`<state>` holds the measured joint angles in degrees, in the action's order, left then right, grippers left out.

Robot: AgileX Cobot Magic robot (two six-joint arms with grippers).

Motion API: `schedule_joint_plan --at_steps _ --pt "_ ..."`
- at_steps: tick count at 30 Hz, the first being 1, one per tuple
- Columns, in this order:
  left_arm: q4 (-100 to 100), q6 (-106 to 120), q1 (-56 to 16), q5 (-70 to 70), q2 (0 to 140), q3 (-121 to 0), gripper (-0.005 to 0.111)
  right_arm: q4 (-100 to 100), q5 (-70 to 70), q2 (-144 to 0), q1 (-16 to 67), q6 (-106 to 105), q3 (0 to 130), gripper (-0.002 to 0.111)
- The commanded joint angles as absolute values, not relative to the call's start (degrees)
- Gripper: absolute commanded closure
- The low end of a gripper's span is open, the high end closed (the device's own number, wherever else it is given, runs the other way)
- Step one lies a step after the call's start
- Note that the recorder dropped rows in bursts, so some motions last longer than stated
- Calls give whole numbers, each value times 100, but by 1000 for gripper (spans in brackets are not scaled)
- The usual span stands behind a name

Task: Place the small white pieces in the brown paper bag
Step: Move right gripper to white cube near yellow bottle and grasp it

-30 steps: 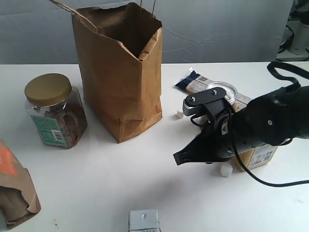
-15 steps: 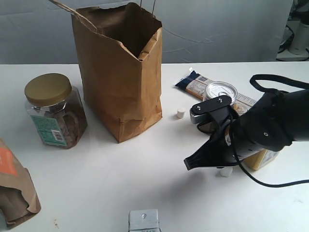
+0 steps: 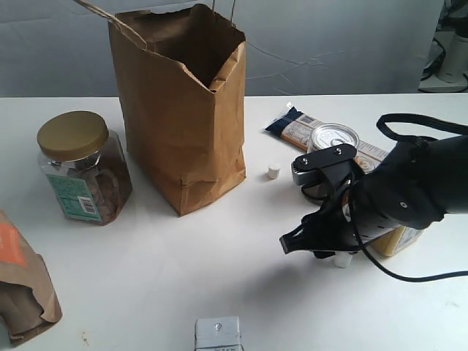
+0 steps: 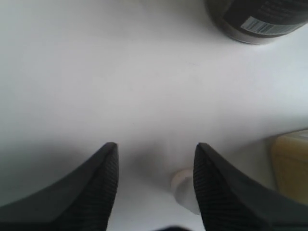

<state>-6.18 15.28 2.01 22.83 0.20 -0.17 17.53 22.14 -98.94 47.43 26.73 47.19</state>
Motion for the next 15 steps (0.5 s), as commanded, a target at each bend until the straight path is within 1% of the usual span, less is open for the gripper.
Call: schedule_joint_plan --at_steps 1,6,15 --pt "-669 1516 180 2247 0 0 107 2465 2515 -9891 4714 3314 4710 62" --pt "-669 1516 180 2247 0 0 107 2677 2771 -9891 4714 3505 4710 62" --pt "-669 1516 180 2247 0 0 107 2587 2784 -9891 4714 3505 4710 62"
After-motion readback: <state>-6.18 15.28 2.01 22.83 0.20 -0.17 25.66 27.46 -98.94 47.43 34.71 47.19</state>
